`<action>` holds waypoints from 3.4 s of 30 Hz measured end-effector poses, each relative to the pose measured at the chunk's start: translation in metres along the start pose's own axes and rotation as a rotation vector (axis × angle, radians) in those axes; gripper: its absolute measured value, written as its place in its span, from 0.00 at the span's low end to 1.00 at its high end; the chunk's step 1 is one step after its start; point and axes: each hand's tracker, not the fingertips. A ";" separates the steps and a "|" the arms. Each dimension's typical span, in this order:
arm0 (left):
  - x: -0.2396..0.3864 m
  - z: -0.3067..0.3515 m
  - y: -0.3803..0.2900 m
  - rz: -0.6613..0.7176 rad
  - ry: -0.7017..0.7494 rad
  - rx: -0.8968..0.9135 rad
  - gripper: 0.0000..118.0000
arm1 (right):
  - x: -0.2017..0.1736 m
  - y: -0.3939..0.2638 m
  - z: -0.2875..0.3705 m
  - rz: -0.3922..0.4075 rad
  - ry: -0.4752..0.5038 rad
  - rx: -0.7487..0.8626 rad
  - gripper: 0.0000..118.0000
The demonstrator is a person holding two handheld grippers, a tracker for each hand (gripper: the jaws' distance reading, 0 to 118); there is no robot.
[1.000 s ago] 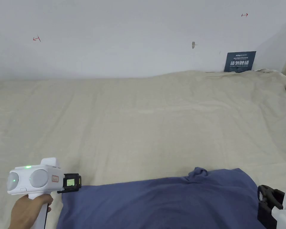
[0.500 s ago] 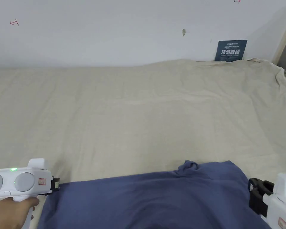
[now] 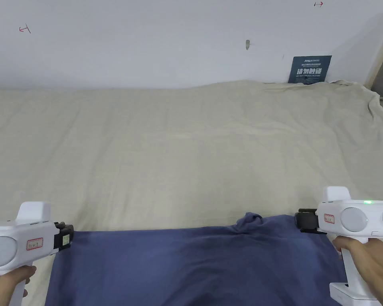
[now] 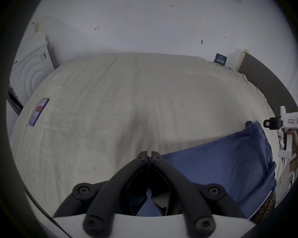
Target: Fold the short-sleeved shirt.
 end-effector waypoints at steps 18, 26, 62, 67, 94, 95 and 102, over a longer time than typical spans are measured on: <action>-0.021 0.002 -0.020 0.062 0.031 0.009 0.00 | -0.003 -0.019 0.083 0.013 0.125 0.116 0.02; -0.016 0.054 -0.038 0.083 0.058 0.045 0.00 | 0.034 -0.056 0.192 -0.013 0.243 0.278 0.02; -0.018 0.087 -0.230 0.141 0.098 -0.113 0.15 | 0.046 -0.297 0.194 -0.175 0.150 0.031 0.04; -0.016 0.115 -0.211 0.231 0.070 -0.018 0.91 | 0.035 -0.270 0.226 -0.134 0.147 0.136 0.74; 0.053 0.209 -0.134 0.080 0.035 0.499 0.00 | -0.049 -0.179 0.333 0.059 -0.015 0.699 0.00; 0.052 0.207 -0.133 0.075 0.043 0.499 0.00 | -0.048 -0.178 0.333 0.058 -0.015 0.698 0.00; 0.014 0.185 -0.134 0.151 -0.125 0.267 0.00 | -0.043 -0.176 0.331 0.059 -0.022 0.681 0.00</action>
